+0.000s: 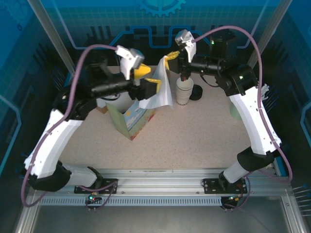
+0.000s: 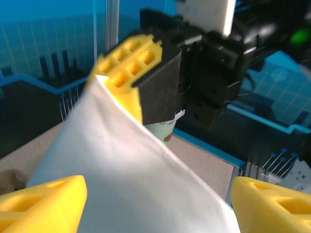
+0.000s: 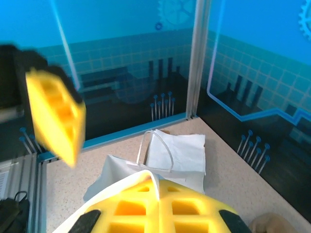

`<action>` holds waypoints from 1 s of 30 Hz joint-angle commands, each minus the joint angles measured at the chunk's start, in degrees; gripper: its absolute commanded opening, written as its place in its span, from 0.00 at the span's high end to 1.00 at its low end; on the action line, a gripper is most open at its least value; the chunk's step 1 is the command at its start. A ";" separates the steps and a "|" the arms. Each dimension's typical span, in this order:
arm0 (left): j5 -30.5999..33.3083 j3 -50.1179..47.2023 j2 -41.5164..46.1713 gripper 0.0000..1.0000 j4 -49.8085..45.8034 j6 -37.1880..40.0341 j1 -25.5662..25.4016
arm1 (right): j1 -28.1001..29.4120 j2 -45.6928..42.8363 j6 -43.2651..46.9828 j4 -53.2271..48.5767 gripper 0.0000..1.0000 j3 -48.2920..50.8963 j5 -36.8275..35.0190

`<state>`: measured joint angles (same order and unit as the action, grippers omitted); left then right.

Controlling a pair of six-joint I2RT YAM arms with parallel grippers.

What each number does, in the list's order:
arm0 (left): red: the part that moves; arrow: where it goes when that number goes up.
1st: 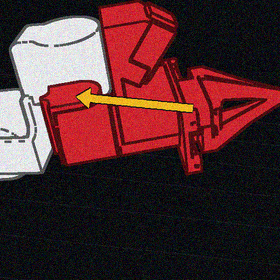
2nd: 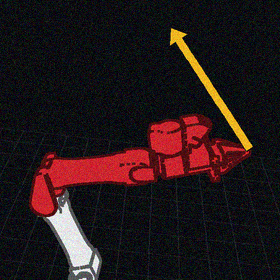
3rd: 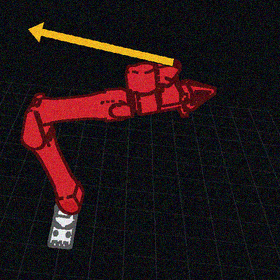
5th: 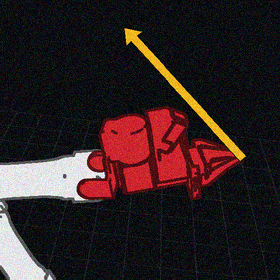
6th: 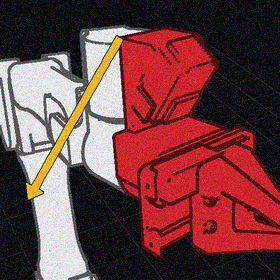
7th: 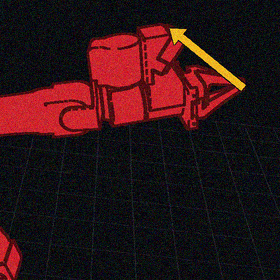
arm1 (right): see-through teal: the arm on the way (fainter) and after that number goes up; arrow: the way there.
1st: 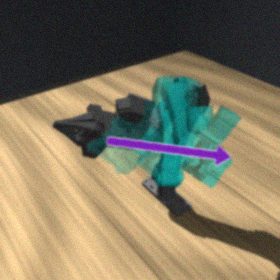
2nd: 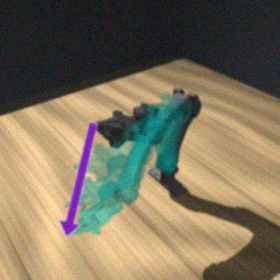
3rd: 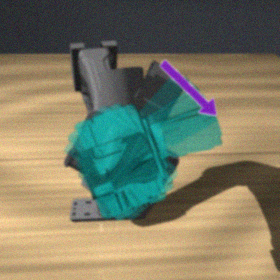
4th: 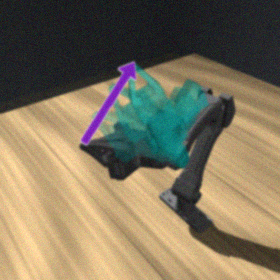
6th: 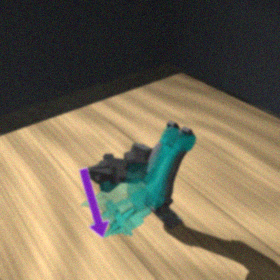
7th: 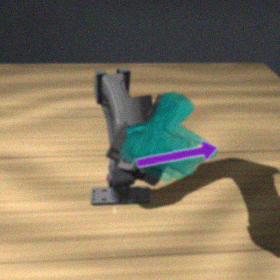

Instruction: Pack the takeout coffee

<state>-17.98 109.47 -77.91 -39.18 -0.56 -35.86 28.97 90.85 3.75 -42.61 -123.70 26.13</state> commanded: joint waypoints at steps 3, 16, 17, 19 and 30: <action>13.27 2.65 -2.81 0.18 0.38 -1.90 -6.95 | 3.34 1.14 -6.14 -3.44 1.00 -2.61 -13.94; 28.26 -0.14 -4.73 0.57 -1.31 1.65 -9.83 | 4.25 1.24 -6.87 -2.92 1.00 -2.69 -16.77; 28.17 -0.54 -4.47 0.60 -1.25 1.82 -9.79 | 4.20 1.33 -6.90 -2.97 1.00 -2.69 -16.81; 28.00 -1.07 -3.87 0.68 -1.25 2.36 -9.76 | 4.16 1.44 -6.74 -3.10 1.00 -2.67 -17.23; 22.24 1.70 -0.70 1.00 -0.77 3.59 -4.44 | 3.29 -1.38 -5.63 -2.78 0.70 -0.69 -16.43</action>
<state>7.46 108.60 -81.41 -40.66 1.93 -42.30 32.58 91.88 -2.35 -45.23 -124.51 9.41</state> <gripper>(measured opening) 0.053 0.229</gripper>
